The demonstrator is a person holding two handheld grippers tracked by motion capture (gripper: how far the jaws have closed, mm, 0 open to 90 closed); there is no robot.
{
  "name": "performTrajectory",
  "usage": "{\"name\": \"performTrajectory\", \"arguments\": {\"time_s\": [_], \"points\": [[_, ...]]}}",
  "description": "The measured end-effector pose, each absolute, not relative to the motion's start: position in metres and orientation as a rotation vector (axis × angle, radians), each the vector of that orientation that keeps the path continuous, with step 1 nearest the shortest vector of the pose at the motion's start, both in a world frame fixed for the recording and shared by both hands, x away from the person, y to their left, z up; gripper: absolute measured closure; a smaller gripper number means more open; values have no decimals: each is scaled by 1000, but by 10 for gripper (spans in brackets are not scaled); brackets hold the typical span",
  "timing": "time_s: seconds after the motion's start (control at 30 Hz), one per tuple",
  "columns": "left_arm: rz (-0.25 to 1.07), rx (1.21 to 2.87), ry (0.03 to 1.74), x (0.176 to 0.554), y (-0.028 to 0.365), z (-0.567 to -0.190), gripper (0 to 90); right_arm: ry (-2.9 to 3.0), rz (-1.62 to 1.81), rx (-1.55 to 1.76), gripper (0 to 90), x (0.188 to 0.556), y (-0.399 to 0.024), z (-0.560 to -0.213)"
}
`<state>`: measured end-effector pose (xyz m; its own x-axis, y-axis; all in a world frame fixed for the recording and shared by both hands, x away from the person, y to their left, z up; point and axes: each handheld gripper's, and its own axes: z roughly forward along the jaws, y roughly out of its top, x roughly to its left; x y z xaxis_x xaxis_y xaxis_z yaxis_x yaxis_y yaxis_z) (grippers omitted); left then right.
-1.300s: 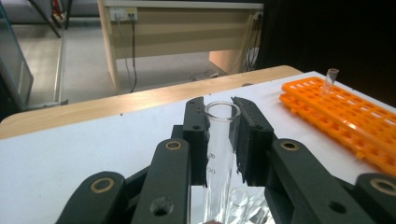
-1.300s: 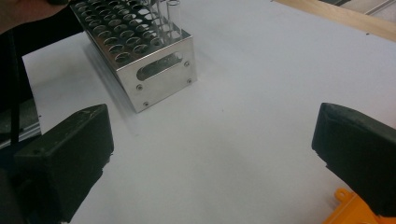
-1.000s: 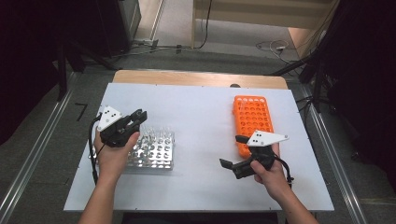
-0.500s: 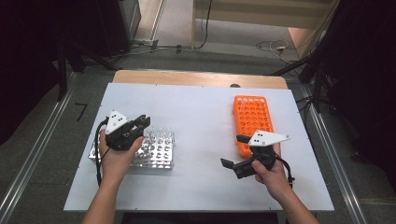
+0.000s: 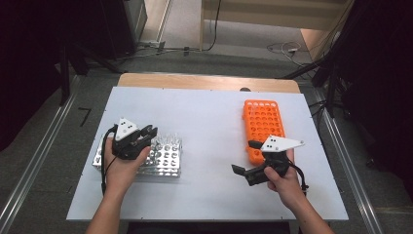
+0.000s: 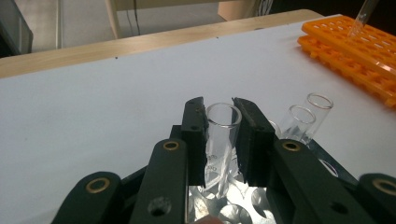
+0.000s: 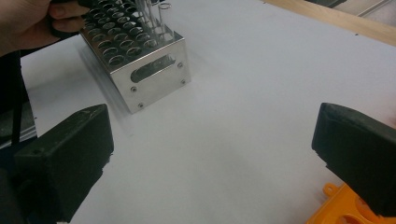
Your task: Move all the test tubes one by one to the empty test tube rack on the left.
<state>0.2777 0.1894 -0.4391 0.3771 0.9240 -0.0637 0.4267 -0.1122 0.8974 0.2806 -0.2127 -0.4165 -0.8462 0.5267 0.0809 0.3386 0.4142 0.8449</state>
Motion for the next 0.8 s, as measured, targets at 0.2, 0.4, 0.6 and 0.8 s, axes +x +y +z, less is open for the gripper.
{"name": "performTrajectory", "arguments": {"time_s": [0.2,0.4,0.6,0.8], "points": [[652,1745,1238,278,188,-439,746,2470,1397,777,0,283,-215,-418],[615,1733,1261,278,191,-439,686,2453,1398,805,0,286,-221,-419],[590,1678,1249,271,197,-432,500,2431,1407,833,0,290,-228,-416],[574,1654,1200,263,197,-423,292,2407,1415,860,0,297,-233,-415]]}}
